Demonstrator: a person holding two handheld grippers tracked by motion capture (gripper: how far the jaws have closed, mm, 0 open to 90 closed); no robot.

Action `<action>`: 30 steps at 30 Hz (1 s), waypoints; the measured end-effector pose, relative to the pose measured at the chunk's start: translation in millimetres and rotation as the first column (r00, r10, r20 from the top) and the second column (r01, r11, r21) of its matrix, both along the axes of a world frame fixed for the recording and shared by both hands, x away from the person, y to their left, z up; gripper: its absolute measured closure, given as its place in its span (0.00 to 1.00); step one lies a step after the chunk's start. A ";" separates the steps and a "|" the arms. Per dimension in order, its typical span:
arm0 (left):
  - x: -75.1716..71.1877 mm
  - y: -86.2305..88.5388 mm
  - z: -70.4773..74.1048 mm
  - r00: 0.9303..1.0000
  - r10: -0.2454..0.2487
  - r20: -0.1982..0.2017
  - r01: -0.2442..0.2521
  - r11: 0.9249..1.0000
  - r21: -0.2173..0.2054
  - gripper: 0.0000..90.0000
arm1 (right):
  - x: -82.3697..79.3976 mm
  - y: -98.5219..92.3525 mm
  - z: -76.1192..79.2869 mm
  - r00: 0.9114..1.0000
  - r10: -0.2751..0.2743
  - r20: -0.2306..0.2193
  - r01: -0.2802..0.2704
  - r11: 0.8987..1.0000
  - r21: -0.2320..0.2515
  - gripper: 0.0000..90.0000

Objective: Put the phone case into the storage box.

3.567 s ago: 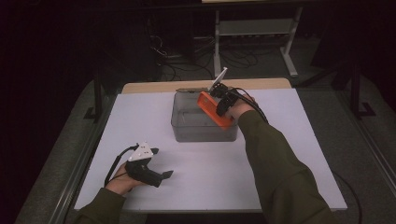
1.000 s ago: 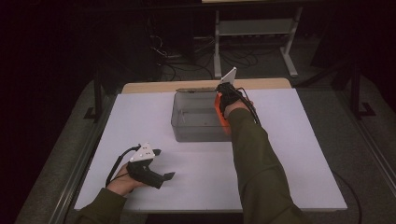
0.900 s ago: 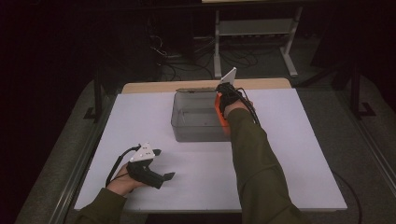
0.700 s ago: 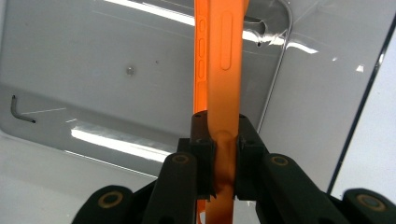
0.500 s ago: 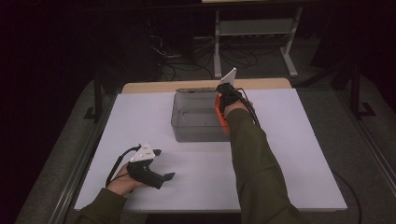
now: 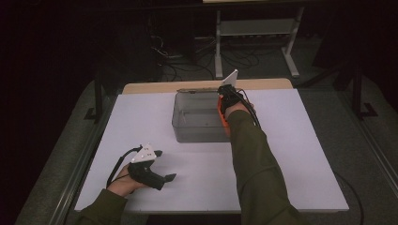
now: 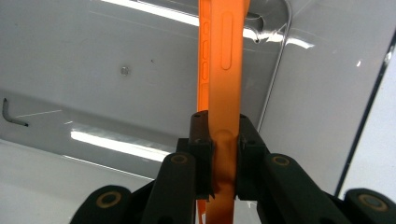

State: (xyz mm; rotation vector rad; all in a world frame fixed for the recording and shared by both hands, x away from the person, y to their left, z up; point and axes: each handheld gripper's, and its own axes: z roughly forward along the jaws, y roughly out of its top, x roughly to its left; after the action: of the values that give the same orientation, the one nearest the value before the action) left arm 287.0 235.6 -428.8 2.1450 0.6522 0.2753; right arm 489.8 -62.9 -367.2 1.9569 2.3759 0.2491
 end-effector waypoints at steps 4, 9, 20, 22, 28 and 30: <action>-0.1 -0.1 -0.1 1.000 0.000 -0.001 0.000 1.000 -0.001 0.00 | 0.1 -1.2 -2.7 1.000 -0.008 -0.003 0.008 1.000 -0.002 0.88; -0.2 -0.5 -0.3 1.000 -0.001 -0.003 0.001 1.000 -0.001 0.00 | 0.2 -2.0 -3.4 1.000 -0.017 -0.003 0.017 1.000 -0.003 0.88; -0.3 -0.4 -0.2 1.000 -0.002 -0.003 0.002 1.000 -0.001 0.00 | 0.4 -1.1 -4.7 1.000 -0.017 -0.009 0.017 1.000 -0.006 0.87; -0.4 -0.5 -0.2 1.000 -0.002 -0.003 0.002 1.000 0.000 0.00 | 0.3 -0.8 -4.9 1.000 -0.014 -0.009 0.014 1.000 -0.009 0.87; -0.4 -0.6 -0.2 1.000 -0.003 -0.003 0.003 1.000 0.000 0.00 | 0.4 -0.7 -5.1 1.000 -0.015 -0.011 0.015 1.000 -0.011 0.87; -0.4 -0.6 -0.3 1.000 -0.003 -0.003 0.003 1.000 0.000 0.00 | 0.3 -0.5 -5.0 1.000 -0.016 -0.014 0.016 1.000 -0.008 0.86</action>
State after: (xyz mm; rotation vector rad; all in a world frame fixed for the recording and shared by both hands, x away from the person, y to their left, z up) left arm 286.6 235.0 -429.0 2.1468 0.6507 0.2702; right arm 490.2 -63.4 -372.2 1.9799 2.3645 0.2256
